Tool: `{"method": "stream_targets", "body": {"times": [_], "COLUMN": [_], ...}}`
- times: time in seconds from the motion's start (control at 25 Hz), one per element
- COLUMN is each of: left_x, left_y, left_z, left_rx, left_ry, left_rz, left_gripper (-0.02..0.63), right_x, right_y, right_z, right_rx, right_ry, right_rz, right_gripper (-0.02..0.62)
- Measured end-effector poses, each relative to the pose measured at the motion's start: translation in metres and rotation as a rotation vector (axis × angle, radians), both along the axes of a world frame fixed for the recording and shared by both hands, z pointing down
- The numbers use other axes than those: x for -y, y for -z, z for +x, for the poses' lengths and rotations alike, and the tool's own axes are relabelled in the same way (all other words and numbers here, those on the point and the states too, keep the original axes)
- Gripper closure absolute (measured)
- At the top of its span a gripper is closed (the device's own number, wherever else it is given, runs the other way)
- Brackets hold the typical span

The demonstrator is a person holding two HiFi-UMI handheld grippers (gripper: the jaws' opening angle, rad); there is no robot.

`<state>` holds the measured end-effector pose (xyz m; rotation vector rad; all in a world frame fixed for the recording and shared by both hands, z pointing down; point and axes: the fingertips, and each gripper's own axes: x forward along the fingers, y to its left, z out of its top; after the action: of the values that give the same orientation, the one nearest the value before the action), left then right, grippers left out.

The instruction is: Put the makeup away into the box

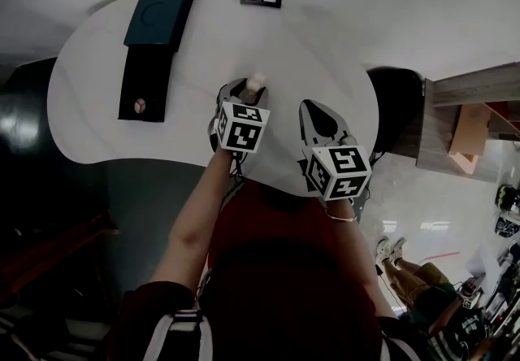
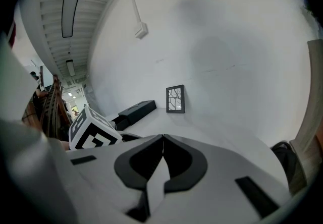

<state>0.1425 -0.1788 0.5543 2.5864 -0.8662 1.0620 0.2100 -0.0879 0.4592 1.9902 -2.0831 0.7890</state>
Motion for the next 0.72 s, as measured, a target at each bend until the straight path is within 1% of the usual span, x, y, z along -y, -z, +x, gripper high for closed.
{"method": "stream_targets", "body": {"times": [0.12, 0.36, 0.56, 0.72], "left_x": [0.001, 0.009, 0.018, 0.017], "left_y": [0.003, 0.038, 0.068, 0.092], "left_z": [0.001, -0.012, -0.042, -0.076], "left_rx": [0.003, -0.043, -0.069, -0.077], "left_ry": [0.01, 0.084, 0.188, 0.279], "left_rz": [0.012, 0.075, 0.128, 0.172], "left_gripper": [0.414, 0.433, 0.439, 0.44], "right_x": [0.003, 0.014, 0.027, 0.032], "right_y": [-0.001, 0.006, 0.014, 0.023], "right_z": [0.002, -0.004, -0.029, -0.055], "right_rx": [0.007, 0.021, 0.04, 0.057], "right_ry": [0.017, 0.088, 0.189, 0.274], "right_rz": [0.0, 0.027, 0.061, 0.089], "right_gripper": [0.581, 0.581, 0.581, 0.581]}}
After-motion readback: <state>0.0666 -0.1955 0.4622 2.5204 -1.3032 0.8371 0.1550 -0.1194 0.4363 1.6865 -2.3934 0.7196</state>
